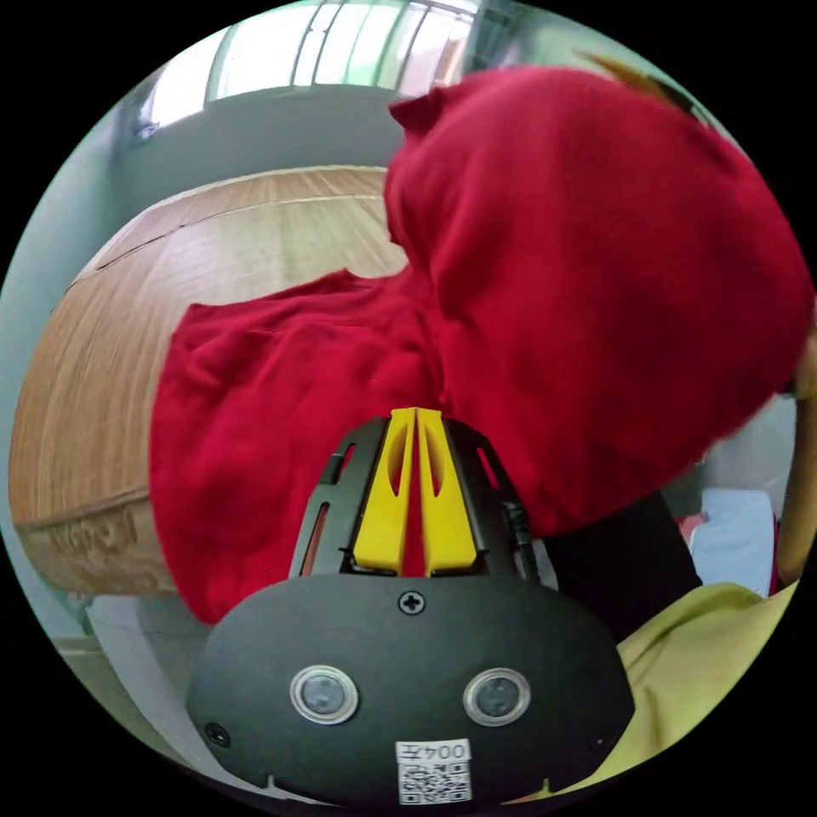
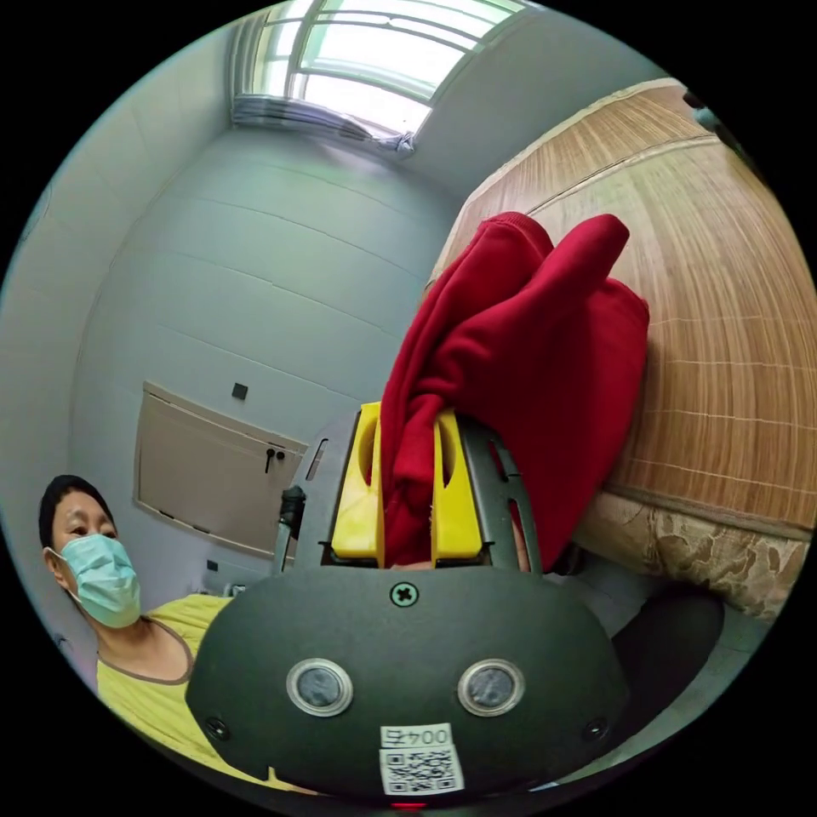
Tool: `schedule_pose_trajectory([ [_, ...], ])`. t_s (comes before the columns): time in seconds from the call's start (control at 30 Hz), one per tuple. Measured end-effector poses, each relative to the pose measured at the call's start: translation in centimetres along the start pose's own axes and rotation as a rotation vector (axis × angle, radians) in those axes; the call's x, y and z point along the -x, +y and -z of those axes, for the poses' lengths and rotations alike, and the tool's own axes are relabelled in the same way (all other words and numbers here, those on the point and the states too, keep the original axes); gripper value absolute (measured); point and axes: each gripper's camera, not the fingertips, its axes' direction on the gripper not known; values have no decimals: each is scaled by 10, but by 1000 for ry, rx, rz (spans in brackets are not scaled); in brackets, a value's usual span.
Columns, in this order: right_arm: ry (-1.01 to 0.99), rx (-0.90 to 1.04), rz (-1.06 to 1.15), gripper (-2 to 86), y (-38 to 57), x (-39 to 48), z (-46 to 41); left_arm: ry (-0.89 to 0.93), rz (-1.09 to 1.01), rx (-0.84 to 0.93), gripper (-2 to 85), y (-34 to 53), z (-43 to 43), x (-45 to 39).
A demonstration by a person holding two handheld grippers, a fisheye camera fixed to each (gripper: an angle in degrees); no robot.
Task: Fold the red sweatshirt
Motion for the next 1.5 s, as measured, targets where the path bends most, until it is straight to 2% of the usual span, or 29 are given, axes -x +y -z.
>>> schedule_pose_trajectory([
  [0.1, 67, 6, 19, 89, -4, 14, -45, 50, 125, -108, 15, 46, 49, 67],
  [0.27, 199, 42, 48, 91, -5, 32, -145, 265, 255, -206, 50, 120, 78, 172],
  [0.4, 268, 96, 55, 93, -3, 37, -214, 354, 299, -216, 102, 152, 78, 215],
  [0.63, 425, 319, 161, 130, 9, 48, -330, 540, 315, -224, 164, 169, 61, 257],
  [0.8, 373, 243, 348, 122, 29, 99, -295, 569, 335, -202, 177, 163, 51, 272],
  [0.9, 490, 154, 460, 131, 67, 120, -237, 589, 372, -216, 178, 162, 53, 286],
  [1.03, 637, 80, 430, 135, 156, 95, -179, 672, 480, -257, 172, 162, 51, 316],
  [1.23, 815, 110, 459, 162, 247, 69, -197, 678, 538, -204, 154, 143, 46, 327],
  [1.5, 898, 163, 599, 136, 263, 80, -245, 610, 616, -199, 93, 133, 45, 316],
])
